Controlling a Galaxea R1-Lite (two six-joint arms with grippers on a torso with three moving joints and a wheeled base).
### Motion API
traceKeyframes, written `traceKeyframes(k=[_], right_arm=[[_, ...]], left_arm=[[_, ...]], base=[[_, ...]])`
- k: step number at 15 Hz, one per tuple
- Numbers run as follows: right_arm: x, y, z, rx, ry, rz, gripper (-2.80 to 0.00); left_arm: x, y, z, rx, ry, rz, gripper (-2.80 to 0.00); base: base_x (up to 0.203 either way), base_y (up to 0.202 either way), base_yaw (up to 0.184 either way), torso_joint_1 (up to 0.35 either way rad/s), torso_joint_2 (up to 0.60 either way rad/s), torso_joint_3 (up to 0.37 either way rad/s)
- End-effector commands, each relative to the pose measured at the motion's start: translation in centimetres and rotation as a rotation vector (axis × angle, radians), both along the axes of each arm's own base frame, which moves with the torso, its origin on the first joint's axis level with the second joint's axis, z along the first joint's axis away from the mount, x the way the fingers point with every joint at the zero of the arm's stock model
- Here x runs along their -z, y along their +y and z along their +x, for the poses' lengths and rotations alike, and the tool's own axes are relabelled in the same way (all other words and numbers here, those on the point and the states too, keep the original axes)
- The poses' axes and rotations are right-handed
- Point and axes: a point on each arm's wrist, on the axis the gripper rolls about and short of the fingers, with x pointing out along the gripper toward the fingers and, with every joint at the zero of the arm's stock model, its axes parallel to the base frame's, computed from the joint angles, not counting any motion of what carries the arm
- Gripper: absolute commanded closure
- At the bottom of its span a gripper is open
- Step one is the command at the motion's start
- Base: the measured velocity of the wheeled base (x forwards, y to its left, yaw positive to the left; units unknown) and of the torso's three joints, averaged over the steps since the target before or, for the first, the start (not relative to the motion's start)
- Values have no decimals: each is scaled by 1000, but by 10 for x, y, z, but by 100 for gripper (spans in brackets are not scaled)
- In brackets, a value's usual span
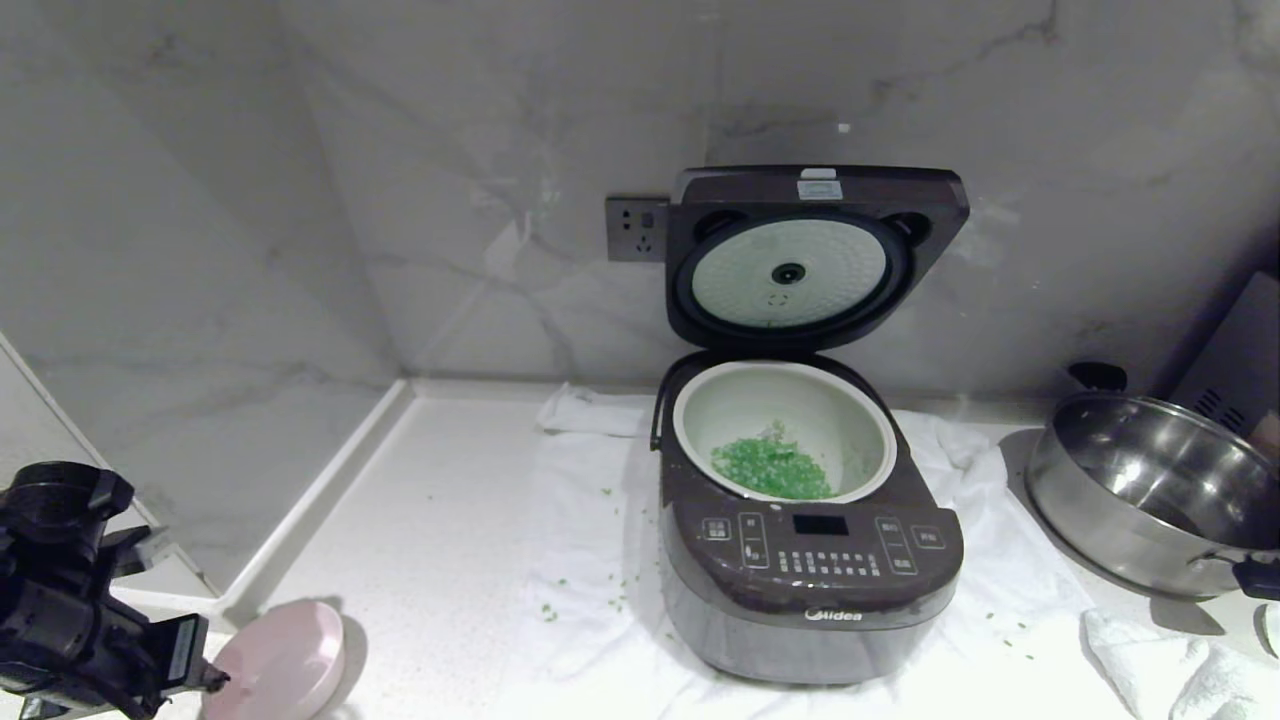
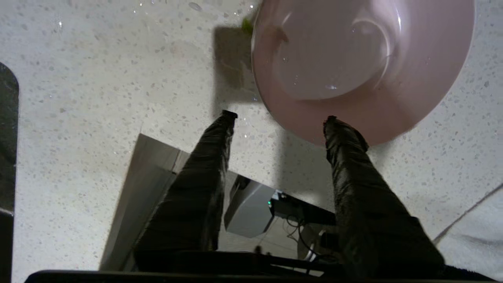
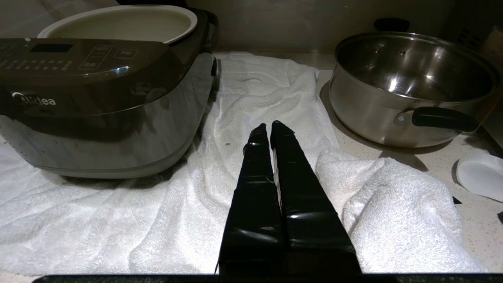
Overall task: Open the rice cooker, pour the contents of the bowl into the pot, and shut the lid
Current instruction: Pick up the bowl on the table
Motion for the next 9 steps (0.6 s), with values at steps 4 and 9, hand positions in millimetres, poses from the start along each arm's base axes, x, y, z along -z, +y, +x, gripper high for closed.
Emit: traceKeyframes(k=[4, 9], right_arm=[[0, 0, 0, 0, 2, 0, 0], [0, 0, 0, 0, 2, 0, 0]], left_arm=[[26, 4, 16, -9, 14, -44, -280], [48, 9, 31, -43, 30, -52, -280]], base=[[0, 0, 0, 0, 0, 0], [0, 0, 0, 0, 0, 0]])
